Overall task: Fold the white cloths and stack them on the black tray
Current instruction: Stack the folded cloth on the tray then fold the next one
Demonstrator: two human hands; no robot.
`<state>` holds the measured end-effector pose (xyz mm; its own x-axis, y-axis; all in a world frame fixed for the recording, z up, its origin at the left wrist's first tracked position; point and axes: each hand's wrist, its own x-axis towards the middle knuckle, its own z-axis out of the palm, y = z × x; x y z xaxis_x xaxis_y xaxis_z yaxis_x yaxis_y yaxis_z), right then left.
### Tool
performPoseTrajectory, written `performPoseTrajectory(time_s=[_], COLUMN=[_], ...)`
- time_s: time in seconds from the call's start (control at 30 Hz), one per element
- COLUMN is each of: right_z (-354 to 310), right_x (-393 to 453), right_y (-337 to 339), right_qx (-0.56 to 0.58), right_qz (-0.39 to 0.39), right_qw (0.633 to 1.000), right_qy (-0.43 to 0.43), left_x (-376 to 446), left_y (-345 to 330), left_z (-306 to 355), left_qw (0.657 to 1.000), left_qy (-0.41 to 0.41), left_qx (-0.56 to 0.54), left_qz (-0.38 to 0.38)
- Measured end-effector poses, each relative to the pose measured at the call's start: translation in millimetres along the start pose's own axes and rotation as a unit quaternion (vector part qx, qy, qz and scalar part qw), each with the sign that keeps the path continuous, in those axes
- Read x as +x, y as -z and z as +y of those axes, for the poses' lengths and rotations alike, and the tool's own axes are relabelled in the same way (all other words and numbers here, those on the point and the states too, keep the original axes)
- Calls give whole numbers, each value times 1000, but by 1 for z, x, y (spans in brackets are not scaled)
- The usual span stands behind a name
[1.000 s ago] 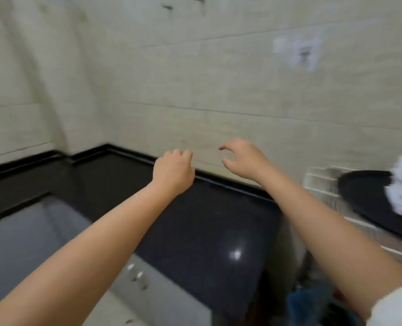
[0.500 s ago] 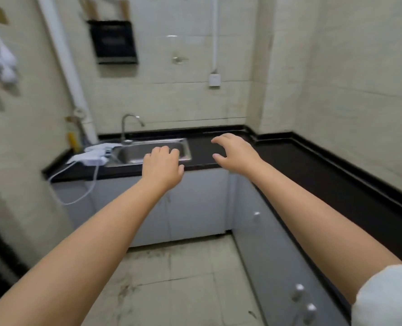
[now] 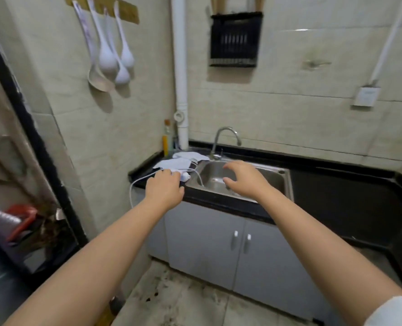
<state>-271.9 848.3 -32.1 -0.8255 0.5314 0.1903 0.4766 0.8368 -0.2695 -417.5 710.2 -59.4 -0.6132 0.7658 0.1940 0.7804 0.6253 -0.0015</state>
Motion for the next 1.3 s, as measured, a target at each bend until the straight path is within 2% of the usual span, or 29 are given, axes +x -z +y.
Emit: performPoseTrajectory(time_s=[0.17, 0.33, 0.6, 0.8, 0.93, 1.1, 1.2, 1.3], right_z=[22, 49, 112, 175, 210, 235, 246, 259], right_x=[112, 236, 373, 475, 533, 583, 596, 599], right_y=[-45, -72, -141, -223, -276, -334, -358, -361], right_qx=[-4, 2, 8, -7, -35, -84, -59, 39], right_qz=[-45, -74, -128, -181, -218, -219, -205, -165], right_qw=[999, 997, 991, 983, 974, 972, 977, 985], right_qy=[15, -14, -48, -44, -52, 4, 6, -27], left_x=[99, 218, 354, 414, 459, 502, 511, 520], left_y=[-42, -80, -151, -215, -246, -290, -312, -326], left_z=[-45, -77, -75, -72, -71, -59, -53, -50], left_qw=[999, 999, 994, 984, 977, 965, 959, 954], left_qy=[30, 16, -14, 1, 38, 73, 84, 106], left_qx=[6, -10, -40, -48, -71, -105, -114, -151], left_qz=[-23, -47, -106, -171, -196, -228, -244, -236])
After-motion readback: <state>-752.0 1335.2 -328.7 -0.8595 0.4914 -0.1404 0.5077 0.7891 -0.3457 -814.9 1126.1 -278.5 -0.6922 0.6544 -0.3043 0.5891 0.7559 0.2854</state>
